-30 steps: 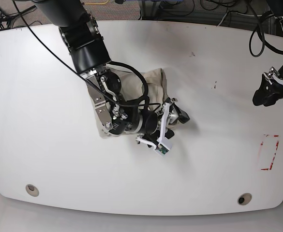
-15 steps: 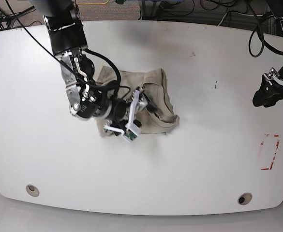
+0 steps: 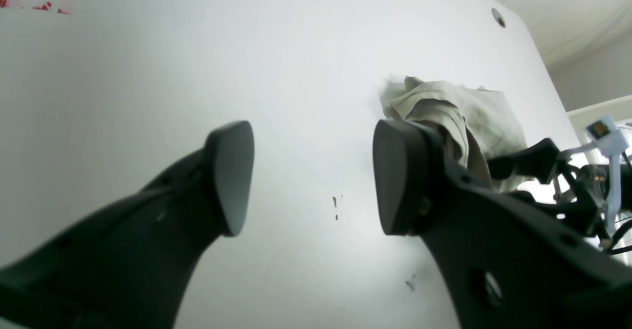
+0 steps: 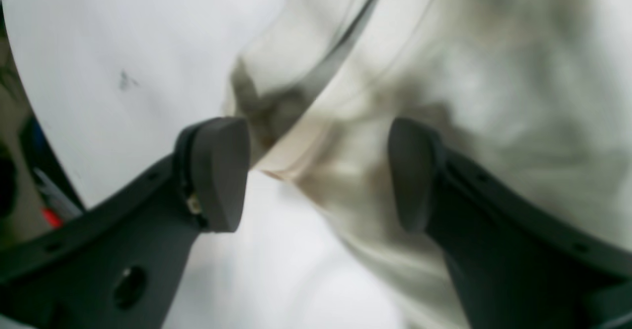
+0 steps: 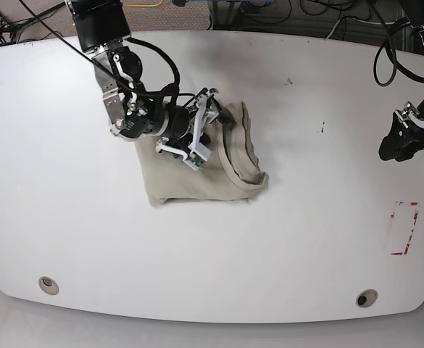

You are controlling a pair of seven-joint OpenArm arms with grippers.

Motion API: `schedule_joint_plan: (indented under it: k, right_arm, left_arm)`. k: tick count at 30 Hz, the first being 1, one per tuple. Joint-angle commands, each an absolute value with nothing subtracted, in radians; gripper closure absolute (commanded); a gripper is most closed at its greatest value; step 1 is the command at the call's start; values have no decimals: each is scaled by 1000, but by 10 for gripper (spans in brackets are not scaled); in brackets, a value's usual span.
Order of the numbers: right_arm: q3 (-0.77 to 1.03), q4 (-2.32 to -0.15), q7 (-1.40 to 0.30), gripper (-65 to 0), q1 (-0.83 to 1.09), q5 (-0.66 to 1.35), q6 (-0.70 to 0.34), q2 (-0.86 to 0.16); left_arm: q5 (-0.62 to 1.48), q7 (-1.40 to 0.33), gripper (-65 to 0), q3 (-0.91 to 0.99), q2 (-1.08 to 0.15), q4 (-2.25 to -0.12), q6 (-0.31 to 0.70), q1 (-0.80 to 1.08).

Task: Fold the T-shirt properly
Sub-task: 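Press and tuck the bundle's loose fabric with the right gripper, then grasp opposite edges of the folded bundle with both grippers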

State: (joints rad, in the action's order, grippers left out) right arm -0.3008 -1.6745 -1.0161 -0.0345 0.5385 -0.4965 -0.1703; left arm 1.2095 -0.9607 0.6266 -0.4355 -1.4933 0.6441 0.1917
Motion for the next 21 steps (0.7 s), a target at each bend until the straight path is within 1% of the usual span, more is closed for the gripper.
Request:
schedule_joint_plan:
  k: [1, 4, 9, 13, 17, 21]
  right_arm:
    - [-309, -1698, -990, -415, -45, 565, -503, -133]
    - [-354, -1696, -987, -415, -50, 564, -503, -105]
    - [-418, -1689, -928, -415, -58, 564, -501, -82]
    - [-429, -1689, -918, -415, -71, 564, -501, -67]
    - [-429, -1719, -918, -415, -74, 565, -467, -76]
    - [-400, -1808, -918, -415, -74, 565, -435, -162]
  left_arm:
    - [1234, -941, -360, 633, -456, -1509, 653, 185]
    - [1234, -941, -360, 633, -456, -1509, 653, 186]
    - [1234, -941, -360, 633, -456, -1509, 653, 188]
    - [1233, -941, -360, 631, -456, -1509, 653, 188]
    - [1233, -941, -360, 601, -463, -1515, 653, 183]
    - [1234, -941, -360, 516, -492, -1535, 653, 179]
